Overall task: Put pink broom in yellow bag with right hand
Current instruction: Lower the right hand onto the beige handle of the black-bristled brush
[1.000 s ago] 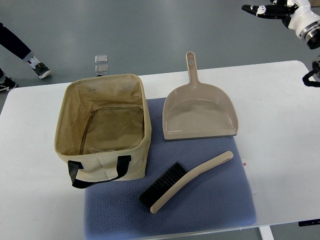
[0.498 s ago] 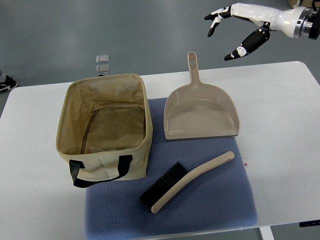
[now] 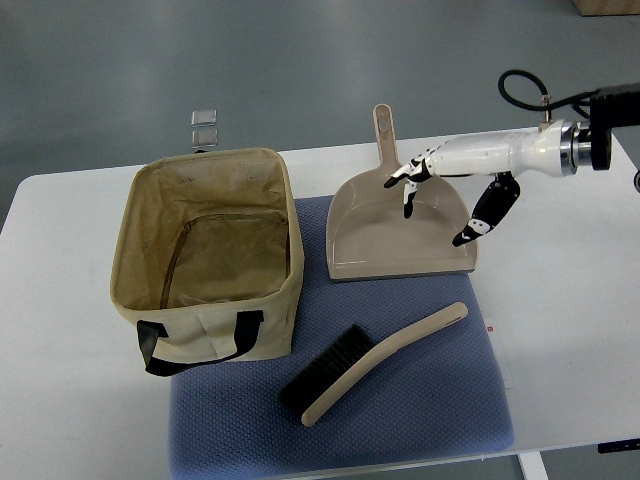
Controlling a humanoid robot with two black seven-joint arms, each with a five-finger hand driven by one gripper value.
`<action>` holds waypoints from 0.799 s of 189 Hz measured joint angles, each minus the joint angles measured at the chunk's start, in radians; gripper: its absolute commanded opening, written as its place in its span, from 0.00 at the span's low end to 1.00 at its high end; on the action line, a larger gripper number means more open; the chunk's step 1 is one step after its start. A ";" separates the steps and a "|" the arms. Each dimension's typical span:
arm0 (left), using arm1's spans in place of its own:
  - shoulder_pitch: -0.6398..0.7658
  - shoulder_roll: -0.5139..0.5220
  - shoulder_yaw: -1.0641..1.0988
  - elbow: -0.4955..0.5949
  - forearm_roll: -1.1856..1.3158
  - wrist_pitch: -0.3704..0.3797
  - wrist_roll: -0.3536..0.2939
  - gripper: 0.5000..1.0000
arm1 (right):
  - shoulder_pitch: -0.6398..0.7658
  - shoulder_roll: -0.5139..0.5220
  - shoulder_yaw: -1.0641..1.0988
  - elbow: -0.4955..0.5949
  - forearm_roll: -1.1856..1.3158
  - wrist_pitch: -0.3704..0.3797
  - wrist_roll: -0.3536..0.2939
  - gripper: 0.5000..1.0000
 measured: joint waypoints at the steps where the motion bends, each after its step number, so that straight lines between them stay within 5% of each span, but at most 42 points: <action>1: 0.000 0.000 0.000 0.000 0.000 0.000 0.000 1.00 | -0.003 0.000 0.000 0.000 -0.002 0.000 0.000 0.86; 151: 0.000 0.000 0.000 0.000 0.000 0.000 0.000 1.00 | -0.281 0.081 -0.001 0.000 -0.171 -0.179 -0.075 0.86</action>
